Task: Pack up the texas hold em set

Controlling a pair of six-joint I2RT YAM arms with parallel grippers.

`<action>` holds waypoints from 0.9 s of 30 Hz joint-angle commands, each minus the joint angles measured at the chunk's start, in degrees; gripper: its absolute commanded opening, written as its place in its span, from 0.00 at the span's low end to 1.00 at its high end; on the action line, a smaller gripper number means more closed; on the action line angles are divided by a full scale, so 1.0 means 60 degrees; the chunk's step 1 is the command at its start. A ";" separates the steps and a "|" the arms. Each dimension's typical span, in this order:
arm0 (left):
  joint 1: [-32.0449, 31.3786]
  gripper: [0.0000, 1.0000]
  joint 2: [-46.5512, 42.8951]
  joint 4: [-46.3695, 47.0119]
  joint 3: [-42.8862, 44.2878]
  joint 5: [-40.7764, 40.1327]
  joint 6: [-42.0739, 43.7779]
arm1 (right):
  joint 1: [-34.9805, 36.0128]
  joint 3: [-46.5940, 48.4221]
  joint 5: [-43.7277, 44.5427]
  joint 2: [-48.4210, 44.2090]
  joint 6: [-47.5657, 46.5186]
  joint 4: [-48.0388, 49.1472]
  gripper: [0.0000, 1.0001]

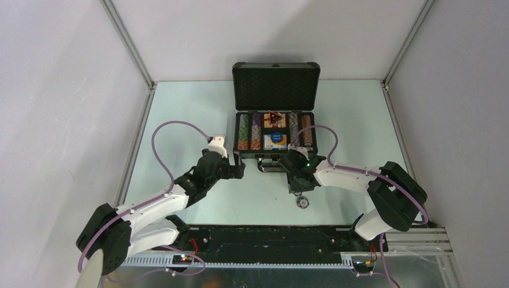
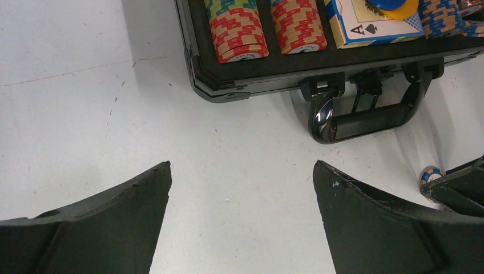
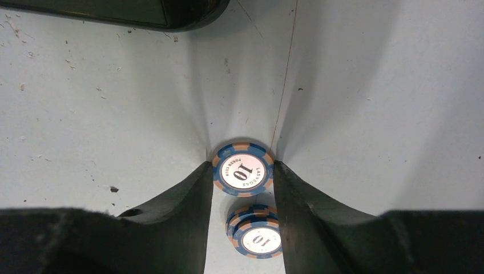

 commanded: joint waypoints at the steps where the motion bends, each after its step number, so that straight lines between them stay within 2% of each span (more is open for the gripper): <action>1: -0.0080 0.98 -0.0018 0.0278 0.0433 -0.0115 0.0185 | 0.0062 0.0186 0.0010 0.0039 -0.0020 -0.0134 0.45; 8: -0.0066 0.98 0.0026 0.0278 0.0448 -0.0106 0.0177 | 0.0016 0.0208 0.0097 -0.0151 -0.0082 0.0030 0.41; 19: -0.0067 0.98 0.0056 0.0267 0.0466 -0.0107 0.0180 | -0.0216 0.1231 0.0431 -0.0251 -0.0533 -0.0273 0.42; 27: -0.0077 0.98 0.0067 0.0278 0.0470 -0.0105 0.0181 | -0.0078 0.1226 0.0683 -0.0757 -0.0383 -0.0884 0.42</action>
